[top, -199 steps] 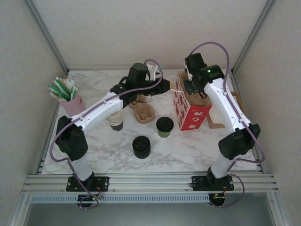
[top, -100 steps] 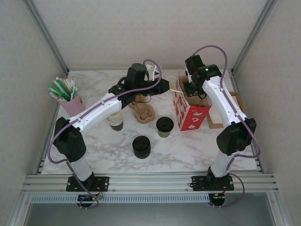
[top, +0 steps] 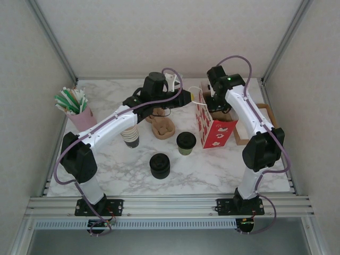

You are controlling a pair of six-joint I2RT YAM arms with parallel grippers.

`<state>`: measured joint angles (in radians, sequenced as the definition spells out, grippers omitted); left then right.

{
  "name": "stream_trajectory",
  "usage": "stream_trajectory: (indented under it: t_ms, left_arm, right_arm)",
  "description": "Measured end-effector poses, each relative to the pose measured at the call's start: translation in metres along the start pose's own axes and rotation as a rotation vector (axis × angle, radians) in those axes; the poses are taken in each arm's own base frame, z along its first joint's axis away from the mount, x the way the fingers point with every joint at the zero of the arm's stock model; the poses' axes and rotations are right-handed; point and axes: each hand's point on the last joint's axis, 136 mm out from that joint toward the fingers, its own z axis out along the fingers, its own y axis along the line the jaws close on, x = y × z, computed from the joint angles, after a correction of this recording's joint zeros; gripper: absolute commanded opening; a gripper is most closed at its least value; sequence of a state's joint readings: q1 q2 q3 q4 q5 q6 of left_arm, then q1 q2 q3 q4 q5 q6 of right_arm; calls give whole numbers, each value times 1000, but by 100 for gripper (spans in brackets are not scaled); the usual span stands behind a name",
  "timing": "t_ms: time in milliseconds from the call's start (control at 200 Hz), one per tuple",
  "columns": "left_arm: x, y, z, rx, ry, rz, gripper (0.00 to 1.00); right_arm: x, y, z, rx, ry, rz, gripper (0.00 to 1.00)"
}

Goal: Pack the takeout coffee

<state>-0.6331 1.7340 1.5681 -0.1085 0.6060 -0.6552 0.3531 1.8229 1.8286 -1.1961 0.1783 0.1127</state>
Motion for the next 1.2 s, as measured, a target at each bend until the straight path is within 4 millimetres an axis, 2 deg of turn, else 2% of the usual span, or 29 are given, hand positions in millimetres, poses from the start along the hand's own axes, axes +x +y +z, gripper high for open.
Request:
stream_trajectory:
  t_ms: [265, 681, 1202]
  left_arm:
    - [0, 0, 0, 0, 1, -1, 0]
    - [0, 0, 0, -1, 1, -1, 0]
    - [0, 0, 0, 0, 1, -1, 0]
  right_arm:
    - [13, 3, 16, -8, 54, -1, 27]
    - [20, 6, 44, -33, 102, 12, 27]
    - [31, 10, 70, -44, 155, 38, 26]
